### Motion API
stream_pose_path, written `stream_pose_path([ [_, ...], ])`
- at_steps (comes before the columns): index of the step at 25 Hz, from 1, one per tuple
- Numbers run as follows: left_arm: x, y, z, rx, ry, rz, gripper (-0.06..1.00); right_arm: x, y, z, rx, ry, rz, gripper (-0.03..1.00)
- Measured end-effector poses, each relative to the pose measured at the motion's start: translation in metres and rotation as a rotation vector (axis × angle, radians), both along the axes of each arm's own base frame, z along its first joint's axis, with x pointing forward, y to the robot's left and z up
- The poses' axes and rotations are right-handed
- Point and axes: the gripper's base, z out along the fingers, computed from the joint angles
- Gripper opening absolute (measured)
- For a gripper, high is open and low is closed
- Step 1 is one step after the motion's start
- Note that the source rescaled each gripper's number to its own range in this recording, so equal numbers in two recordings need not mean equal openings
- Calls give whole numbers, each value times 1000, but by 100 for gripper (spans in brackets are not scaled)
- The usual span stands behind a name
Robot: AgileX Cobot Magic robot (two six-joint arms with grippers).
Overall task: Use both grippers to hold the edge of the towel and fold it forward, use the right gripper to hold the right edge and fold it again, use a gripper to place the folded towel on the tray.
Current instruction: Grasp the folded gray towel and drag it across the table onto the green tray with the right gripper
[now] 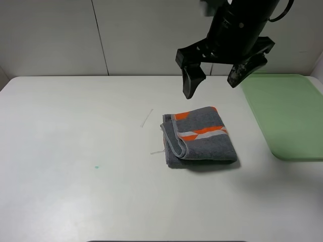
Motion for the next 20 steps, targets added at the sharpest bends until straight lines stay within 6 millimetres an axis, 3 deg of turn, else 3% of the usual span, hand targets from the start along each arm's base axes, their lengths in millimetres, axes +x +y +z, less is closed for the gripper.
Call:
stream_pose_path([
  [10,0,0,0,0,0,0,100,-5,-8,-14,-68,19,6,100],
  [20,0,0,0,1,0,0,100,3,-21,-15,-101,5,-25,100],
])
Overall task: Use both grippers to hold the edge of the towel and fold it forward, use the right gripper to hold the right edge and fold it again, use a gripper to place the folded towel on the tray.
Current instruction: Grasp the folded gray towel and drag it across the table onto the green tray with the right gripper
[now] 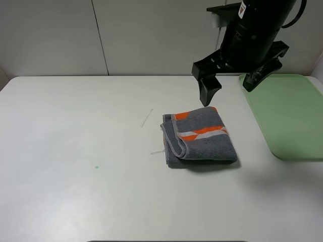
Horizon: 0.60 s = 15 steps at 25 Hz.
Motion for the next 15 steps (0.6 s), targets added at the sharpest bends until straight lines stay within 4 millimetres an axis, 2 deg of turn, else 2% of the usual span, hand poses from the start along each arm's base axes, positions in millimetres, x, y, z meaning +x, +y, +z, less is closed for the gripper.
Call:
stream_pose_path([
  [10,0,0,0,0,0,0,100,22,-28,0,77,-33,-47,100],
  [15,0,0,0,0,0,0,100,32,-48,-18,166,-38,-69,100],
])
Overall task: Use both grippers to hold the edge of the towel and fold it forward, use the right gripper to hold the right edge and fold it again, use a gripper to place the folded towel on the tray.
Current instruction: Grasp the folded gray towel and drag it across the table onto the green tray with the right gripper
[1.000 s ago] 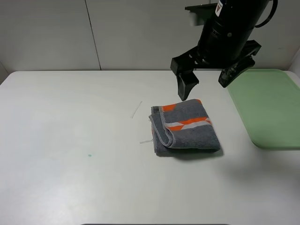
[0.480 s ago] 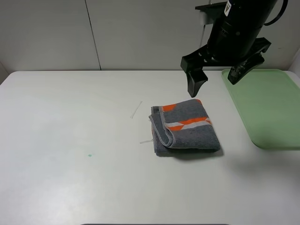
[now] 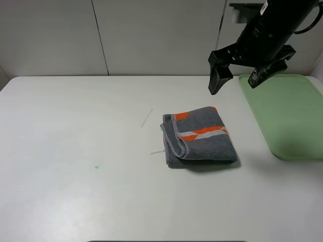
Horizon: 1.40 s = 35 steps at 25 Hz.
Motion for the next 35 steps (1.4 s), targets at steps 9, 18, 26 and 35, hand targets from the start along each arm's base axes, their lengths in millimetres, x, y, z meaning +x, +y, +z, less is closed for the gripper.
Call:
stream_pose_path([
  [9,0,0,0,0,0,0,100,10,-32,-51,118,24,-24,100],
  [18,0,0,0,0,0,0,100,30,-31,-103,104,79,-11,100],
  [26,0,0,0,-1,0,1,100,40,-28,-129,111,70,12,100],
  [35,0,0,0,0,0,0,100,49,-46,-150,99,76,6,100],
])
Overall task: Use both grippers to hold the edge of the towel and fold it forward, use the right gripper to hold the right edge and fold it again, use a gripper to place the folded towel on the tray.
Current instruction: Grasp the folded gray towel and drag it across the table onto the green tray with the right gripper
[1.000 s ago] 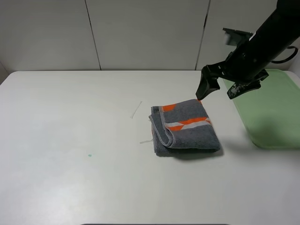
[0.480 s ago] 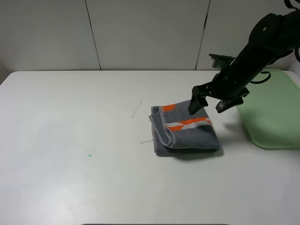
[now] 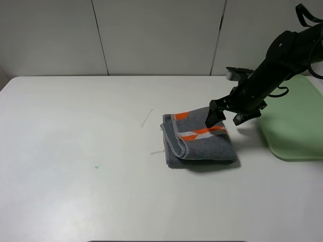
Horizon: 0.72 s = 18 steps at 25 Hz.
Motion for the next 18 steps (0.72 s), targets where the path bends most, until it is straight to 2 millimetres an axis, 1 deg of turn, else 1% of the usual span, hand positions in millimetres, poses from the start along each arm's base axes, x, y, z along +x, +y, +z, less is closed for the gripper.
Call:
stream_pose_path([
  [10,0,0,0,0,0,0,100,1,-1,-25,5,48,31,100],
  [18,0,0,0,0,0,0,100,5,5,-28,59,29,41,100],
])
